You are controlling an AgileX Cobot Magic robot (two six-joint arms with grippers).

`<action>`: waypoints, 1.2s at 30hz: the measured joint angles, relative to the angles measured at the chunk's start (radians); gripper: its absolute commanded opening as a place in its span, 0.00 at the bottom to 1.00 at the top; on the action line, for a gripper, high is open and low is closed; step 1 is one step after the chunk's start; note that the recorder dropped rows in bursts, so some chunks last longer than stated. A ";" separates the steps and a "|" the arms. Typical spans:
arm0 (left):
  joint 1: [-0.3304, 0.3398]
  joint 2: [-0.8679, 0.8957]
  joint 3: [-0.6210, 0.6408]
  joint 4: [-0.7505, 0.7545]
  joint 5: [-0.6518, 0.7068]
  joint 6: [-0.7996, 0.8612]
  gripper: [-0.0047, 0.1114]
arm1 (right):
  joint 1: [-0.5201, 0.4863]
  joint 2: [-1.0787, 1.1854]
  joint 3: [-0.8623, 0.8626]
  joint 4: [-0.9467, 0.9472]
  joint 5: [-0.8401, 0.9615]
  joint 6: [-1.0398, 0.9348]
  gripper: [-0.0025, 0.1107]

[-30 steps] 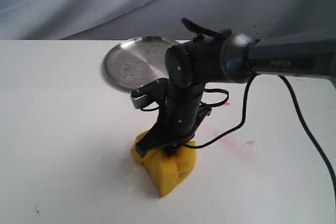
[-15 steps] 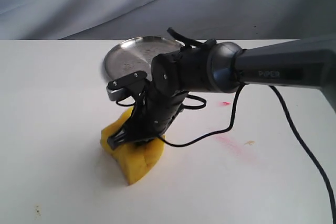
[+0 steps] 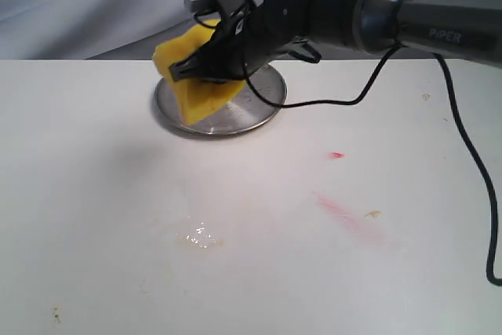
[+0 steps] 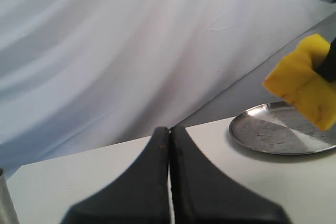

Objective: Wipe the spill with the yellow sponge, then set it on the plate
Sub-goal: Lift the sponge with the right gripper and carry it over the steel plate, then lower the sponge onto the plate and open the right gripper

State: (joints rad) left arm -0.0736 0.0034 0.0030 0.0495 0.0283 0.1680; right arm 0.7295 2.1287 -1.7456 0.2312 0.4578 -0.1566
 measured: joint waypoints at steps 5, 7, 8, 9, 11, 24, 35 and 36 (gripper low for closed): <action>0.000 0.000 0.000 0.000 0.000 0.000 0.04 | -0.070 0.046 -0.057 0.056 -0.092 0.022 0.02; 0.000 0.000 0.000 0.000 0.000 0.000 0.04 | -0.097 0.074 -0.070 0.113 -0.130 0.026 0.02; 0.000 0.000 0.000 0.000 0.000 0.000 0.04 | -0.109 0.086 -0.072 0.139 -0.149 0.028 0.02; 0.000 0.000 0.000 0.000 0.000 0.000 0.04 | -0.119 0.096 -0.075 0.162 -0.167 0.028 0.02; 0.000 0.000 0.000 0.000 0.000 0.000 0.04 | -0.131 0.119 -0.076 0.191 -0.205 0.028 0.02; 0.000 0.000 0.000 0.000 0.000 0.000 0.04 | -0.139 0.197 -0.076 0.211 -0.316 0.002 0.36; 0.000 0.000 0.000 0.000 0.000 0.000 0.04 | -0.139 0.207 -0.076 0.215 -0.341 0.000 0.67; 0.000 0.000 0.000 0.000 0.000 0.000 0.04 | -0.139 0.207 -0.076 0.215 -0.336 0.000 0.67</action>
State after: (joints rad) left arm -0.0736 0.0034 0.0030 0.0495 0.0283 0.1680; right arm 0.5906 2.3360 -1.8217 0.4459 0.1222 -0.1564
